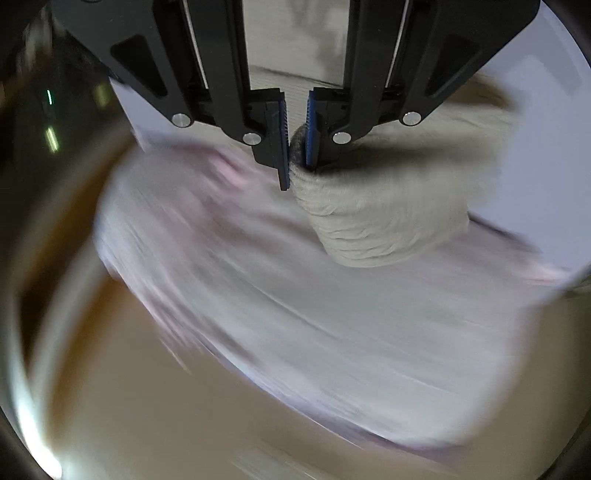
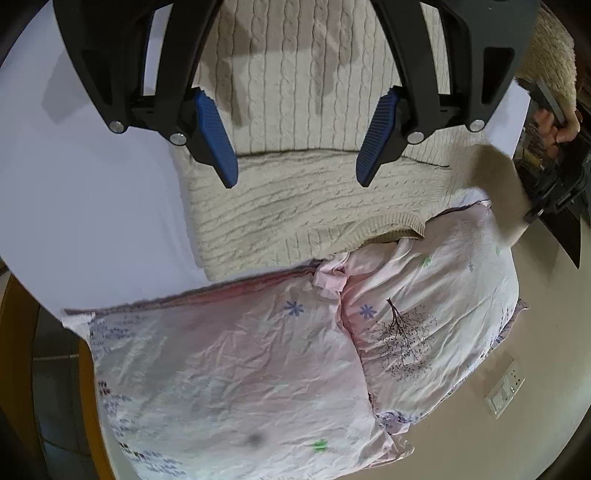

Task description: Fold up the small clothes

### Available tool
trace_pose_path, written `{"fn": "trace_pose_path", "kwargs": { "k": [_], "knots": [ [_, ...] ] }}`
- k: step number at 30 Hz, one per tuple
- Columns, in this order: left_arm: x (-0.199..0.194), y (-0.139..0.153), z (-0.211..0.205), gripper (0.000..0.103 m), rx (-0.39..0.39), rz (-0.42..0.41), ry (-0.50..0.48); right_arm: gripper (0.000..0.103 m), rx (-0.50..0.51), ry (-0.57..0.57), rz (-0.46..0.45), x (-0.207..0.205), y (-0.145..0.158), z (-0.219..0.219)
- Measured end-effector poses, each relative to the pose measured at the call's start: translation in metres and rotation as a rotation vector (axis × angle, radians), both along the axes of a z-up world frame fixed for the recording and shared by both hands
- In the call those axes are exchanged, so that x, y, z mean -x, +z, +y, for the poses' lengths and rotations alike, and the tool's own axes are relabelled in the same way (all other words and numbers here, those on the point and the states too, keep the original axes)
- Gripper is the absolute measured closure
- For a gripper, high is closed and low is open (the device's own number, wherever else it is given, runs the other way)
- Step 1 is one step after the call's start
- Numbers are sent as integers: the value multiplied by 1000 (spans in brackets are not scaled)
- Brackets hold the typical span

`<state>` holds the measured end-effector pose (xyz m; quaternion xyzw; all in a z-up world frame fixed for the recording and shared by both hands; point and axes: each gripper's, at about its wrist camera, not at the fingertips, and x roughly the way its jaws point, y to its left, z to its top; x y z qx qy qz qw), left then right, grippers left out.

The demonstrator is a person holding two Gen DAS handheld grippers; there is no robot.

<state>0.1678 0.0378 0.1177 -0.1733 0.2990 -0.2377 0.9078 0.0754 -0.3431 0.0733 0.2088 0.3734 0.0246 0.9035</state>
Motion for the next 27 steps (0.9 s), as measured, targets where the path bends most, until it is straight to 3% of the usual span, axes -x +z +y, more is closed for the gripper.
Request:
{"fn": "trace_pose_path", "kwargs": {
  "k": [2,4,6,8,9,10,11,12,14,18,21,22,23,27],
  "knots": [
    [-7,-28,-81,95,-106,94,-170,37,7,3,28,2,-6,0],
    [-5,-48,-120,95,-193,152,-249,37,9,9,53,13,-8,-4],
    [11,-52,-131,95,-222,141,-290,37,19,11,41,32,-4,-14],
    [27,-44,-117,93,-220,105,-282,32,23,4,33,55,-1,-28],
    [41,-37,-97,88,-202,89,-262,29,5,6,39,64,-2,-35],
    [48,-34,-83,69,-185,83,-249,29,-17,15,49,72,-4,-41],
    [65,-29,-58,43,-162,68,-213,29,-40,21,62,78,-7,-46],
    [75,-25,-37,35,-150,49,-177,29,-69,20,74,86,-12,-51],
    [95,-19,1,31,-171,12,-86,29,-83,5,77,90,-16,-54],
    [117,-24,29,31,-172,34,27,40,-72,74,62,51,0,-11],
    [135,-29,32,28,-200,40,53,46,58,144,55,-7,14,52],
    [143,-32,32,22,-218,40,64,49,79,156,57,-24,16,67],
    [153,-37,30,15,-233,38,85,52,111,160,75,-54,17,89],
    [183,-55,40,13,-244,36,156,58,168,131,164,-133,0,137]
  ]
}}
